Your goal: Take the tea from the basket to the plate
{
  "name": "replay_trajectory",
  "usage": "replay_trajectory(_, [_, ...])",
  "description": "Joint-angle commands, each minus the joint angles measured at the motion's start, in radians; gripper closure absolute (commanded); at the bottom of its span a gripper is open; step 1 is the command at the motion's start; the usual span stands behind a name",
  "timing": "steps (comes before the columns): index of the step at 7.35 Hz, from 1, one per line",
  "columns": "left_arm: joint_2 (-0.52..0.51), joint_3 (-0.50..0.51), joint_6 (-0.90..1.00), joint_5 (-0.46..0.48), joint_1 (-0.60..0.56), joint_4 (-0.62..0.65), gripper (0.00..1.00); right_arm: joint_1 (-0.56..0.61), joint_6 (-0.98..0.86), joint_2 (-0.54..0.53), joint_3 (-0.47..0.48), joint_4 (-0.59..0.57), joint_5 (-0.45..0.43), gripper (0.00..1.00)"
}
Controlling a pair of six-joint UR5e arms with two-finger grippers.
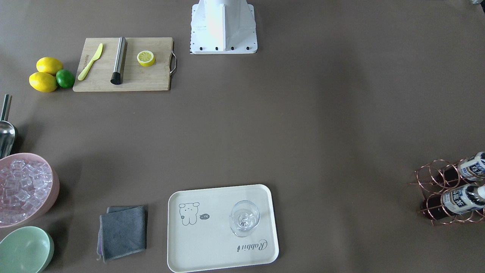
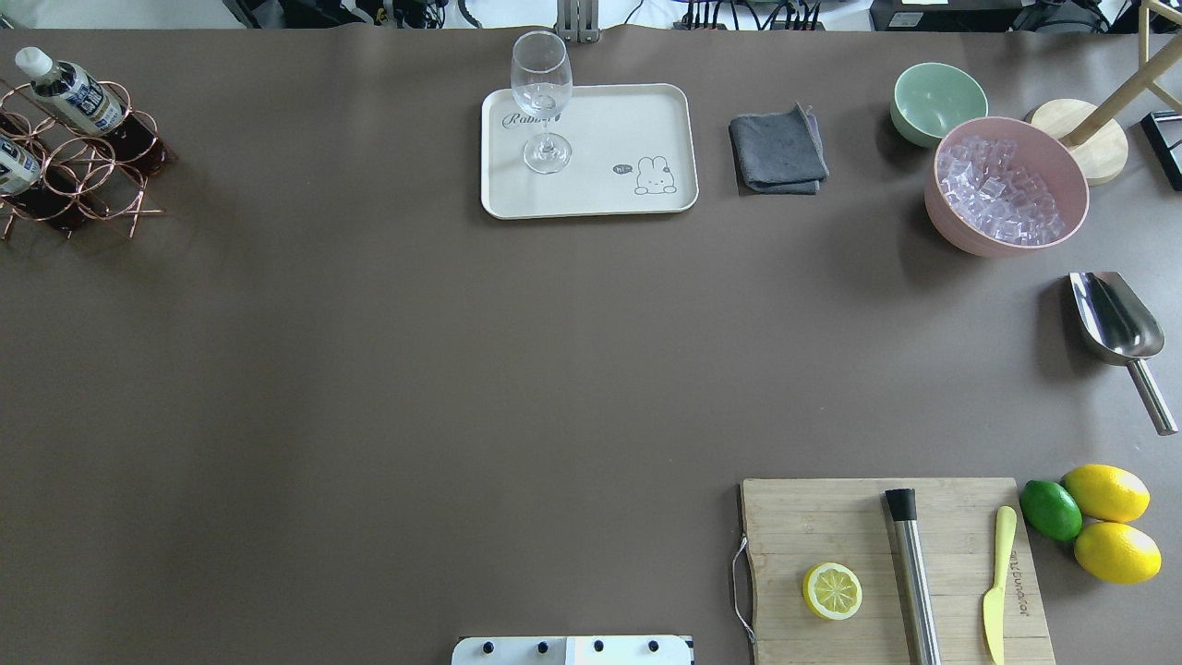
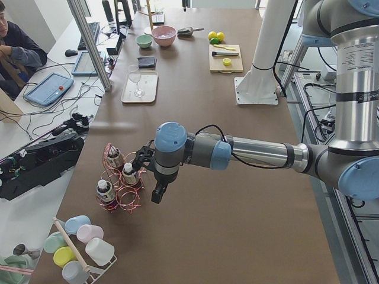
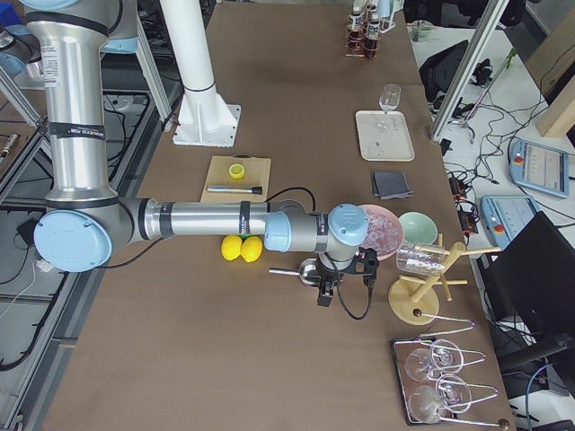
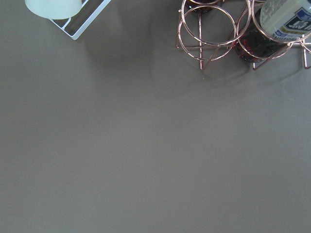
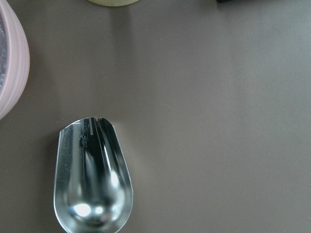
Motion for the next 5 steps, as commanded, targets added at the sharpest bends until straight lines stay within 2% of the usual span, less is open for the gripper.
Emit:
replay_trajectory(1, [-0.143, 0.107, 0.354, -0.002, -0.003, 0.002, 0.03, 0.0, 0.0, 0.0, 0.0, 0.0, -0.001, 0.0])
replay_trajectory(2, [-0.162, 0.107, 0.384, -0.006, -0.003, 0.002, 0.02, 0.0, 0.0, 0.0, 0.0, 0.0, -0.001, 0.0])
replay_trajectory(3, [-0.188, 0.124, 0.387, -0.056, 0.0, 0.029, 0.02, 0.0, 0.0, 0.0, 0.0, 0.0, -0.001, 0.0])
replay_trajectory(4, [-0.238, 0.142, 0.413, -0.072, 0.0, 0.087, 0.02, 0.0, 0.0, 0.0, 0.0, 0.0, -0.001, 0.0])
replay_trajectory(5, [-0.281, 0.168, 0.537, -0.071, 0.003, 0.118, 0.02, 0.0, 0.0, 0.0, 0.0, 0.0, -0.001, 0.0])
